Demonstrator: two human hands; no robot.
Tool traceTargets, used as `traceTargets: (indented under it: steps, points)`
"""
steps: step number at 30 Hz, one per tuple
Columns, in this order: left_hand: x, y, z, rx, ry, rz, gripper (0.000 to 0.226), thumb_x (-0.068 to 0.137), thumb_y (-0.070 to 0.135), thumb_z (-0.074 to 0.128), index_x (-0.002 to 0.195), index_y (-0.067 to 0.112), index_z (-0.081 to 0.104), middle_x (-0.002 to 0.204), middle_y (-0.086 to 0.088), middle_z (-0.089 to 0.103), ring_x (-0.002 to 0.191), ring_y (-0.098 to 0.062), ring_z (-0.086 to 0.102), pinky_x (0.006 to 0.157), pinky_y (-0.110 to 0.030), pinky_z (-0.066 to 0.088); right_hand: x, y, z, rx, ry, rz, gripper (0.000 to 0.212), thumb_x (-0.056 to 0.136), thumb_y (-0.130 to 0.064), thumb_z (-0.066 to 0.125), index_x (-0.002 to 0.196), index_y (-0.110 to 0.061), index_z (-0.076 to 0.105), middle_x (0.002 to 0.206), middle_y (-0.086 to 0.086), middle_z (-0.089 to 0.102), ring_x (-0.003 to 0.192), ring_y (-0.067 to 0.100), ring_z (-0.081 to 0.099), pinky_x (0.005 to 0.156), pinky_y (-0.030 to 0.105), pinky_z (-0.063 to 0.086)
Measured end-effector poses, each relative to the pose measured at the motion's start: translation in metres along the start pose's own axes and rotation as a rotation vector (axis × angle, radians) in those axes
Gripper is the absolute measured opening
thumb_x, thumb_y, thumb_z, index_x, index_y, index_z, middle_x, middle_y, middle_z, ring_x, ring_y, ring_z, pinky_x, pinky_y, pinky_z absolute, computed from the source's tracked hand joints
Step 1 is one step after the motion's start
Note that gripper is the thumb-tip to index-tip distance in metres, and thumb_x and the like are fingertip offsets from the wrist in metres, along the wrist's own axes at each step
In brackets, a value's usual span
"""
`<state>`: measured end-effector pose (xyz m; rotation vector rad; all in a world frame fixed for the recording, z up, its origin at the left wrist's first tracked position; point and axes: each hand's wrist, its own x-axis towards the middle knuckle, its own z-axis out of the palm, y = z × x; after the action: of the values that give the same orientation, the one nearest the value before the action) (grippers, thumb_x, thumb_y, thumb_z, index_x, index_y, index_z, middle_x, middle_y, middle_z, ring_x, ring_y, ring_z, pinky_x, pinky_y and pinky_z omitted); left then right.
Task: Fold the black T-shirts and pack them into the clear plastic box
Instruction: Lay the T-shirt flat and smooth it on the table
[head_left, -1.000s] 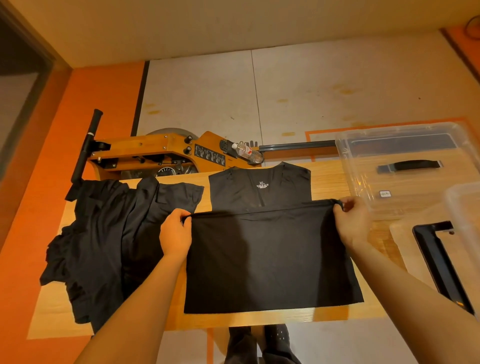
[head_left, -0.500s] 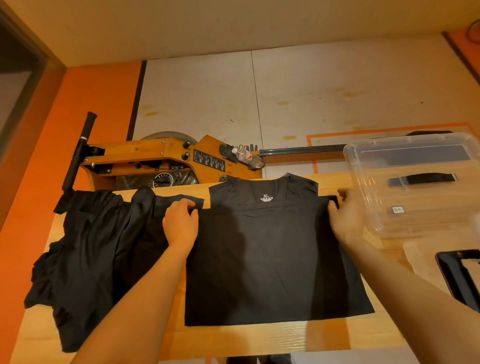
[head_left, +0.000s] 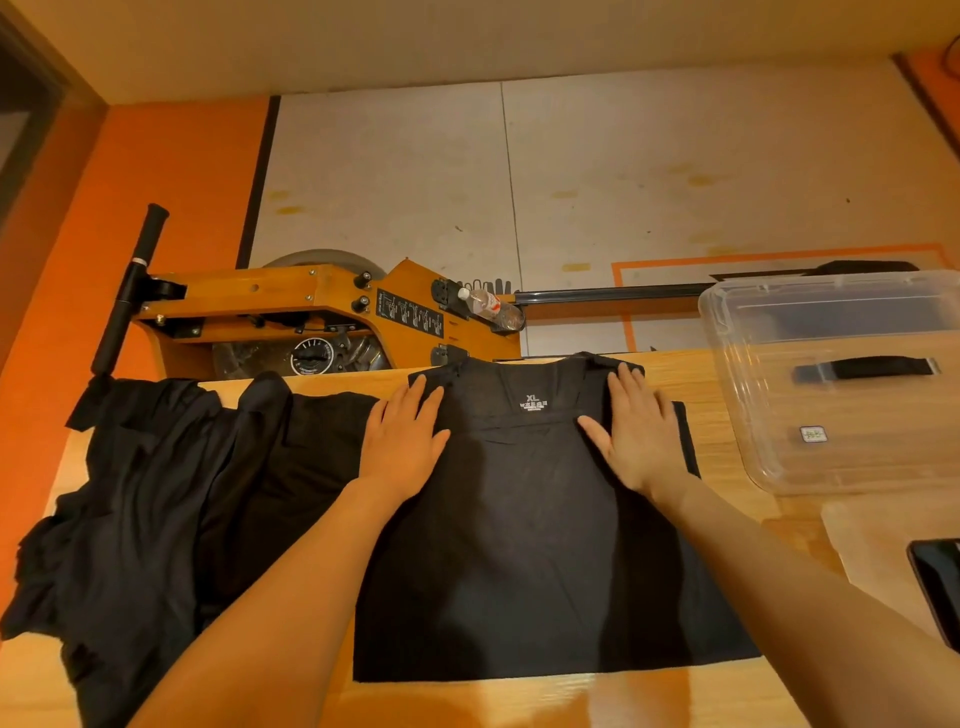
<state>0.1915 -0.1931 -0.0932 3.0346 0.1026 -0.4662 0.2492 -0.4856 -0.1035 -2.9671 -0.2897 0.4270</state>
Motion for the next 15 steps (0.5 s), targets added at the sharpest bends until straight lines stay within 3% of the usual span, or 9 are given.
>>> traceTargets:
  steps: [4, 6, 8, 10, 12, 15]
  points:
    - [0.0, -0.009, 0.001, 0.001, -0.037, -0.01, 0.062, 0.1, 0.05, 0.032, 0.154, 0.029, 0.01, 0.162, -0.004, 0.004, 0.149, -0.025, 0.003, 0.119, -0.043, 0.01, 0.005, 0.015, -0.006, -0.012, -0.03, 0.072, 0.08, 0.097, -0.063, 0.024, 0.156, -0.01, 0.012, 0.165, 0.008, 0.004, 0.152, 0.023, -0.001, 0.121, 0.046, 0.005]
    - [-0.004, -0.013, 0.0, -0.059, 0.022, -0.041, 0.061, 0.1, 0.049, 0.036, 0.153, 0.026, 0.018, 0.161, -0.006, 0.014, 0.148, -0.024, 0.011, 0.118, -0.043, 0.016, 0.005, 0.018, -0.006, 0.037, -0.004, 0.081, 0.077, 0.098, -0.06, 0.028, 0.156, -0.011, 0.014, 0.164, 0.01, 0.007, 0.151, 0.026, 0.003, 0.12, 0.046, 0.005]
    - [-0.009, -0.018, -0.004, -0.102, 0.117, -0.102, 0.054, 0.098, 0.043, 0.045, 0.146, 0.021, 0.036, 0.15, -0.007, 0.036, 0.139, -0.026, 0.031, 0.11, -0.042, 0.028, 0.003, 0.02, -0.008, 0.134, 0.108, 0.124, 0.064, 0.101, -0.048, 0.036, 0.151, -0.009, 0.028, 0.158, 0.016, 0.025, 0.146, 0.032, 0.022, 0.118, 0.046, 0.018]
    - [-0.014, -0.025, -0.007, -0.072, 0.174, -0.14, 0.042, 0.096, 0.04, 0.051, 0.131, 0.018, 0.053, 0.131, -0.006, 0.052, 0.121, -0.026, 0.046, 0.098, -0.041, 0.037, -0.002, 0.024, -0.01, 0.189, 0.236, 0.202, 0.042, 0.098, -0.03, 0.046, 0.131, -0.004, 0.048, 0.134, 0.021, 0.05, 0.123, 0.036, 0.046, 0.103, 0.047, 0.037]
    - [-0.017, -0.031, -0.008, -0.031, 0.187, -0.134, 0.034, 0.092, 0.038, 0.056, 0.119, 0.017, 0.061, 0.119, -0.005, 0.056, 0.11, -0.026, 0.05, 0.091, -0.041, 0.038, -0.006, 0.03, -0.012, 0.176, 0.273, 0.283, 0.026, 0.093, -0.015, 0.053, 0.115, -0.001, 0.055, 0.116, 0.022, 0.056, 0.106, 0.037, 0.051, 0.091, 0.046, 0.042]
    - [-0.019, -0.037, -0.01, -0.02, 0.17, -0.101, 0.03, 0.087, 0.035, 0.063, 0.113, 0.02, 0.064, 0.114, -0.004, 0.055, 0.108, -0.026, 0.049, 0.091, -0.041, 0.038, -0.005, 0.037, -0.014, 0.176, 0.242, 0.318, 0.021, 0.092, -0.013, 0.057, 0.109, -0.001, 0.061, 0.11, 0.022, 0.058, 0.102, 0.038, 0.053, 0.09, 0.048, 0.044]
